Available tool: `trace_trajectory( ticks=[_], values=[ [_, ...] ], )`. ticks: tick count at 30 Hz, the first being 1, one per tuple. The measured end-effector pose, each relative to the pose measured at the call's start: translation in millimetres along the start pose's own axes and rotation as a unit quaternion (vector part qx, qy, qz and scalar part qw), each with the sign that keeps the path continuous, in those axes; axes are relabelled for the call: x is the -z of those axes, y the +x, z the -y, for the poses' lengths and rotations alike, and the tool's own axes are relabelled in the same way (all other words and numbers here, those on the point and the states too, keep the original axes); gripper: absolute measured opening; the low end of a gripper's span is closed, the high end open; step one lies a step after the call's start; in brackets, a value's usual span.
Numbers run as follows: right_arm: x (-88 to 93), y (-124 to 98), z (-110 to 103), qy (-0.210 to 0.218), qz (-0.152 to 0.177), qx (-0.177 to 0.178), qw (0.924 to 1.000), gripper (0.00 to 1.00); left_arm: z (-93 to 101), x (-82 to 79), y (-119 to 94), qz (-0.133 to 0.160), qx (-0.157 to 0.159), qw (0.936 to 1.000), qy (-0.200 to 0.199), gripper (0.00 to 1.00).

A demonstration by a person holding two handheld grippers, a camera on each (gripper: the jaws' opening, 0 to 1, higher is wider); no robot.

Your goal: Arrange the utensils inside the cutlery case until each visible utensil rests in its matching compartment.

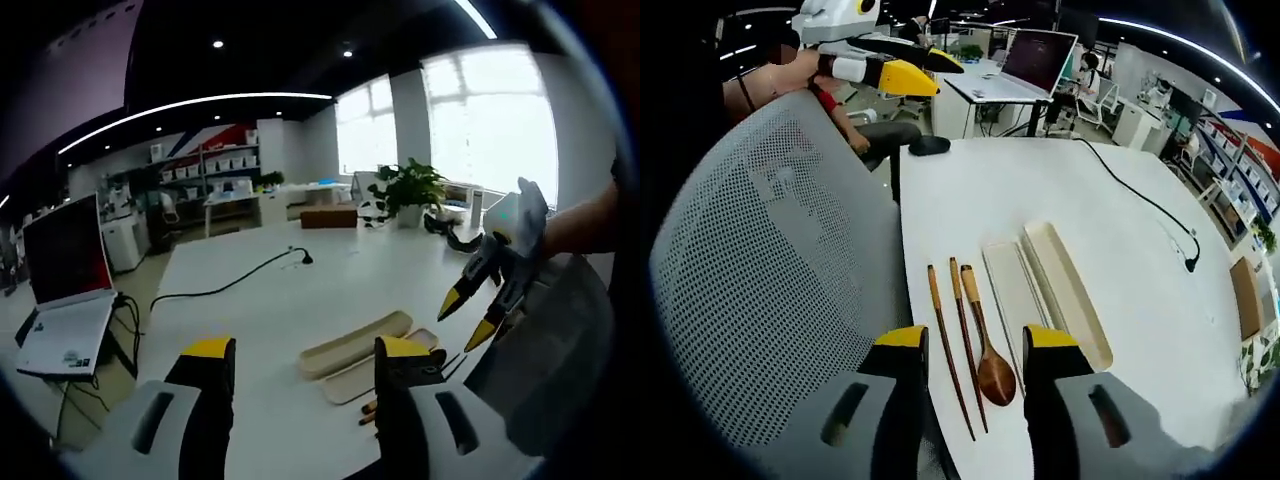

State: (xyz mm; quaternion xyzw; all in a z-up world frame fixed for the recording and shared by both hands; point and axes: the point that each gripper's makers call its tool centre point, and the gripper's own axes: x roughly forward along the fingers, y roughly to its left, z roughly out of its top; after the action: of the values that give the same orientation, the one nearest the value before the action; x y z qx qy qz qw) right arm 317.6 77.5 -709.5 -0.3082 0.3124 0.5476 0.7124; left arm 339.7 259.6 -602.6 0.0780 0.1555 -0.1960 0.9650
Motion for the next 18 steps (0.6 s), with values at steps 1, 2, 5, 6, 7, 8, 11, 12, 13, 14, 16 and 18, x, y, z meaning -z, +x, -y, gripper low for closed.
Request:
trace_trajectory(
  ticks=[1, 2, 5, 6, 7, 8, 11, 12, 13, 14, 16, 18],
  values=[
    [1.7, 1.5, 2.2, 0.0, -0.008, 0.003, 1.0, 0.31, -0.1, -0.5, -0.2, 0.001, -0.001, 1.0, 0.001, 0.58],
    [2.3, 2.7, 2.8, 0.001, -0.011, 0.003, 0.9999, 0.3, -0.2, -0.6, -0.2, 0.001, 0.0, 1.0, 0.0, 0.58],
    [2.9, 7.4, 1.3, 0.005, -0.017, -0.006, 0.9998, 0.3, -1.1, -0.3, -0.3, 0.002, -0.001, 1.0, -0.002, 0.58],
    [3.4, 8.9, 0.4, 0.003, -0.02, -0.009, 0.9998, 0.3, -1.4, -0.4, -0.4, 0.002, -0.002, 1.0, -0.002, 0.58],
    [3.5, 10.5, -0.6, 0.0, -0.023, -0.011, 0.9997, 0.3, -1.6, -0.6, -0.6, 0.003, -0.002, 1.0, -0.002, 0.58],
    [3.5, 12.0, -1.5, -0.002, -0.026, -0.014, 0.9996, 0.3, -1.5, -0.7, -0.6, 0.003, -0.002, 1.0, -0.003, 0.58],
    [2.0, 18.5, -5.6, -0.006, -0.033, -0.025, 0.9991, 0.29, -1.6, -1.1, -0.7, 0.004, -0.003, 1.0, -0.003, 0.58],
    [2.1, 19.9, -6.8, -0.007, -0.035, -0.029, 0.9989, 0.28, -1.8, -1.2, -0.8, 0.005, -0.004, 1.0, -0.003, 0.58],
    [2.1, 21.8, -9.1, -0.01, -0.038, -0.034, 0.9986, 0.27, -2.2, -1.4, -1.2, 0.006, -0.005, 1.0, -0.002, 0.58],
    [1.7, 23.3, -10.7, -0.011, -0.039, -0.037, 0.9985, 0.27, -2.3, -1.7, -1.5, 0.006, -0.005, 1.0, -0.002, 0.58],
    [1.3, 27.4, -12.4, -0.01, -0.038, -0.041, 0.9984, 0.27, -2.0, -2.0, -1.5, 0.007, -0.005, 1.0, 0.0, 0.58],
    [3.2, 31.2, -14.5, -0.013, -0.045, -0.046, 0.9978, 0.27, -1.5, -1.7, -1.4, 0.007, -0.005, 1.0, 0.001, 0.58]
  ],
)
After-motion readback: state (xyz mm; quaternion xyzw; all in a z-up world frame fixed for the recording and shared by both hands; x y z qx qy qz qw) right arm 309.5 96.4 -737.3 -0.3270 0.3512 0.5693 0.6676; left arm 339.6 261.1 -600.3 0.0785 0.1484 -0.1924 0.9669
